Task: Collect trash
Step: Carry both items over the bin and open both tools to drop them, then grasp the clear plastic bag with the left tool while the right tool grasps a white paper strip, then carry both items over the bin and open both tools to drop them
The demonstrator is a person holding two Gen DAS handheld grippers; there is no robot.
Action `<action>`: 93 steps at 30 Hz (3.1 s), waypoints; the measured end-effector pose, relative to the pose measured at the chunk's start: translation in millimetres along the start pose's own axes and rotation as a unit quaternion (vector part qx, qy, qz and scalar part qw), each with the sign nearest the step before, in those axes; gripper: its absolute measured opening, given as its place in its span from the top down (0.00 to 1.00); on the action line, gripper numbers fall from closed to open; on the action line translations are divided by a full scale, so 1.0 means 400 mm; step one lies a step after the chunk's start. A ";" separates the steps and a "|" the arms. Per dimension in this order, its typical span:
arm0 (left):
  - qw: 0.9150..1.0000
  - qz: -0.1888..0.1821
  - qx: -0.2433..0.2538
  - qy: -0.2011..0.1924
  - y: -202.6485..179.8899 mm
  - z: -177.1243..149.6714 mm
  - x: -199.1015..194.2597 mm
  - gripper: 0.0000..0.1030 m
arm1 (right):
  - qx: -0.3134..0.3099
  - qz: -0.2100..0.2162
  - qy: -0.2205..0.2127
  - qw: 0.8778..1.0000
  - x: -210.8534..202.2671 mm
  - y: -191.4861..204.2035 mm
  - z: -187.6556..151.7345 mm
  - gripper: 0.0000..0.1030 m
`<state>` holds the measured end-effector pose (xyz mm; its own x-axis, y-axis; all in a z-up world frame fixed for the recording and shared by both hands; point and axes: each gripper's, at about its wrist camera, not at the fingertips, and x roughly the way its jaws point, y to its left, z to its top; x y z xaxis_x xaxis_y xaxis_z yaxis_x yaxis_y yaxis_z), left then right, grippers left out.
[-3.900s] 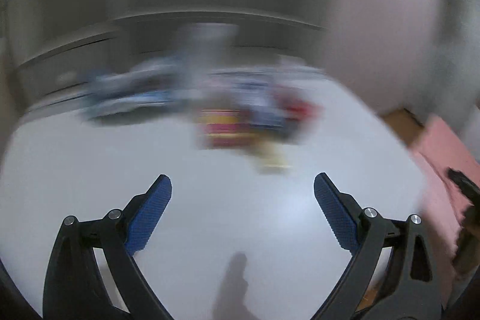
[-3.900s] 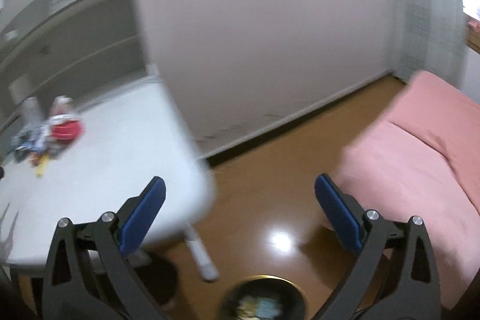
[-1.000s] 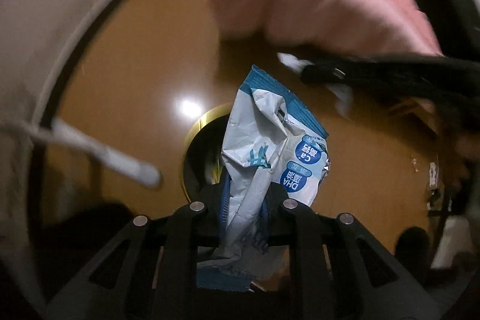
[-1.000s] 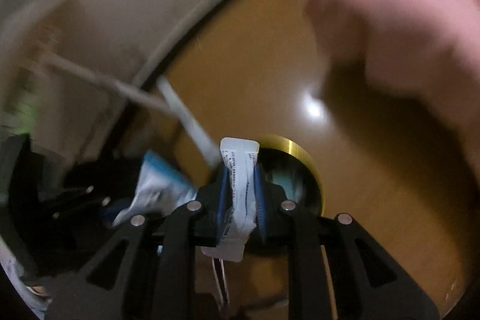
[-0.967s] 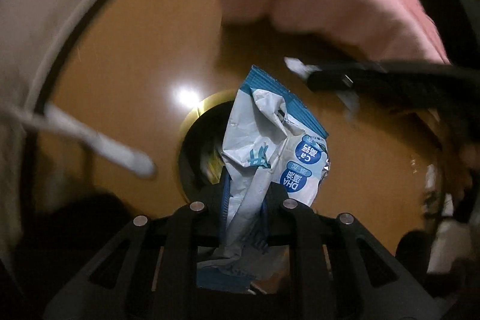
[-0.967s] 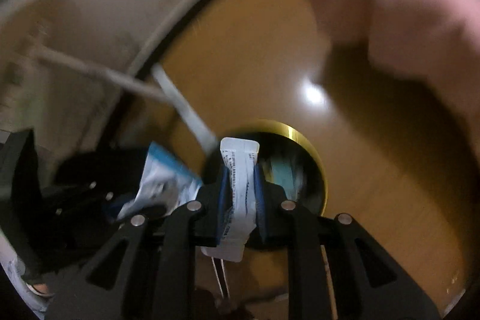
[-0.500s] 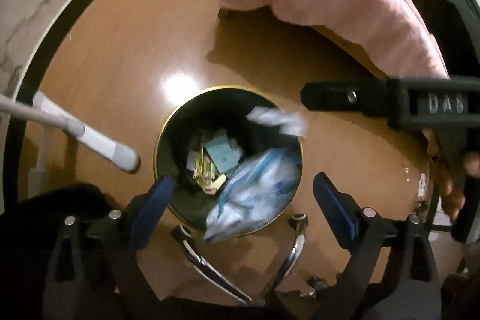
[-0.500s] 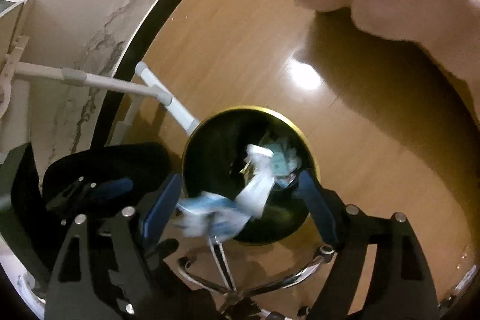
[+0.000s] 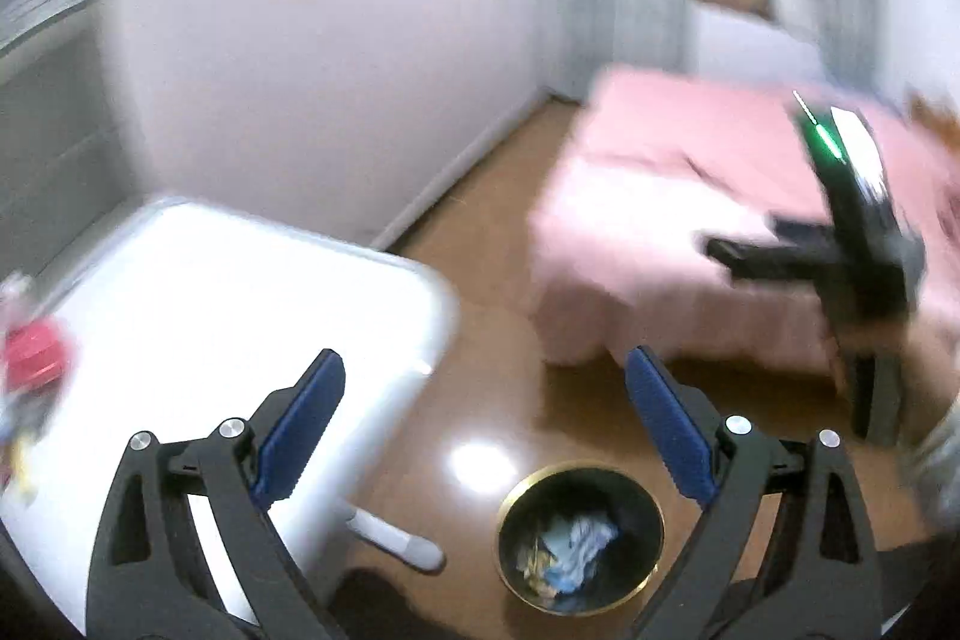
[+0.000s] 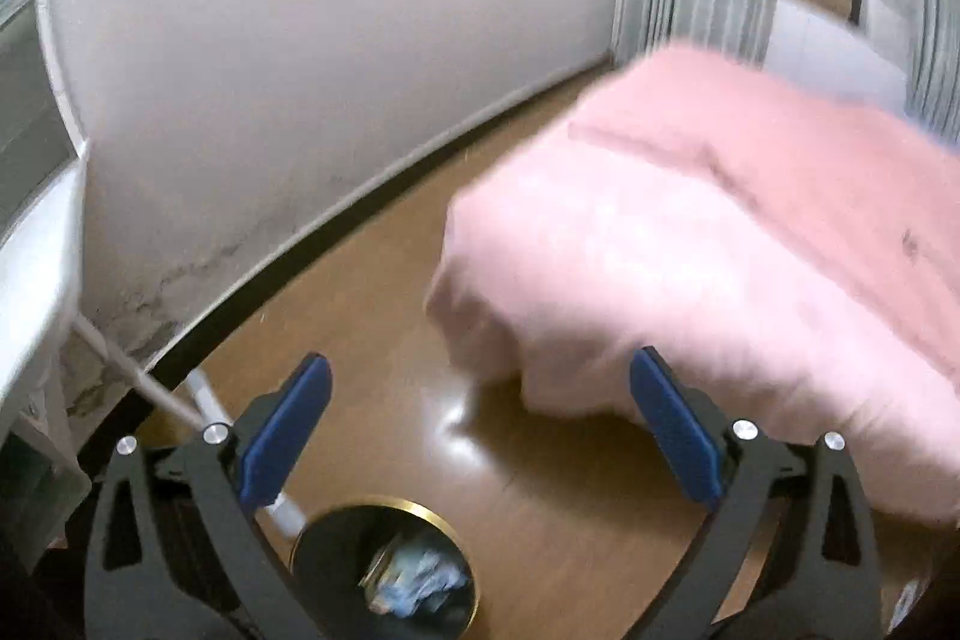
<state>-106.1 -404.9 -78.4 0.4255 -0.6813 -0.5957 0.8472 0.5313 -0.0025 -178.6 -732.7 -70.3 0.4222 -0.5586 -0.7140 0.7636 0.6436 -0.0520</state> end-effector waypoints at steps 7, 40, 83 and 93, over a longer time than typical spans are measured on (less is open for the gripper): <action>0.972 0.177 -0.157 -0.002 0.402 -0.072 -0.225 0.11 | -0.053 0.112 -0.021 0.992 -0.052 0.249 0.070 0.07; 0.945 0.069 -0.314 0.066 1.120 -0.105 -0.071 0.78 | -0.196 0.466 0.123 0.854 0.004 1.368 0.177 0.78; 0.989 -0.135 -0.063 0.019 0.128 0.161 -0.114 0.84 | -0.032 0.313 -0.013 0.949 -0.247 0.251 0.215 0.82; 0.938 -0.184 -0.046 0.292 -0.173 -0.239 0.445 0.84 | 0.050 0.248 0.258 0.932 0.247 0.026 -0.181 0.82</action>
<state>-119.3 -514.9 -261.1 -0.1589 -0.4491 -0.8792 0.8600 0.3745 -0.3467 -164.2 -743.5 -192.0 0.4632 0.1378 -0.8755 0.5899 0.6893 0.4206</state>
